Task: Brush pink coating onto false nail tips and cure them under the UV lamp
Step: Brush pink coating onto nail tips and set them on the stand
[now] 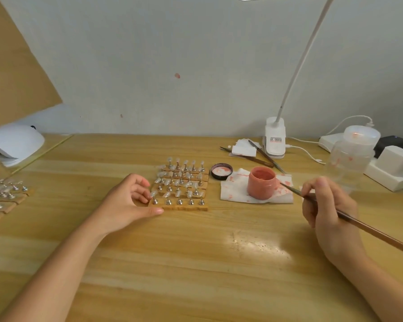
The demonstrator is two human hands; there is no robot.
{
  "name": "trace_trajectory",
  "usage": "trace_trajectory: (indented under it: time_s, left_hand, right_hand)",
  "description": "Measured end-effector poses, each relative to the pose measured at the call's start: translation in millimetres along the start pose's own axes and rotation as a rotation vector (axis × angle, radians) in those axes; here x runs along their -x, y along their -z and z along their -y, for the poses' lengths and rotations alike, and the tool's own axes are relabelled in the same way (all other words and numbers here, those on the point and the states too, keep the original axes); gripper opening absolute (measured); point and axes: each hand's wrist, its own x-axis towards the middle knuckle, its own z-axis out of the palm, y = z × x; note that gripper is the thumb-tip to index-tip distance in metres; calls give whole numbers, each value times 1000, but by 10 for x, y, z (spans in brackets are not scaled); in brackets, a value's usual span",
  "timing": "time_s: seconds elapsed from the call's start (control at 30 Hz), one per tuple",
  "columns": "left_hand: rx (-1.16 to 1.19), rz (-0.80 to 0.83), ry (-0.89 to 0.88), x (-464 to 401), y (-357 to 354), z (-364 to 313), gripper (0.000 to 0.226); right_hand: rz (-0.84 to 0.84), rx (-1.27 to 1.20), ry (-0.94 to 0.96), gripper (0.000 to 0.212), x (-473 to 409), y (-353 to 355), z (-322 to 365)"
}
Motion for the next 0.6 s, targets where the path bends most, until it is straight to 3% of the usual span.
trace_trajectory:
  time_s: [0.3,0.6]
  left_hand:
    - [-48,110,-71,92,-2,-81,21]
    - [-29,282,-207,183,-433,-470,21]
  right_hand:
    - [49,-65,-48,34,-11,24,-63]
    - [-70,-139,-86,38,-19,57,-116]
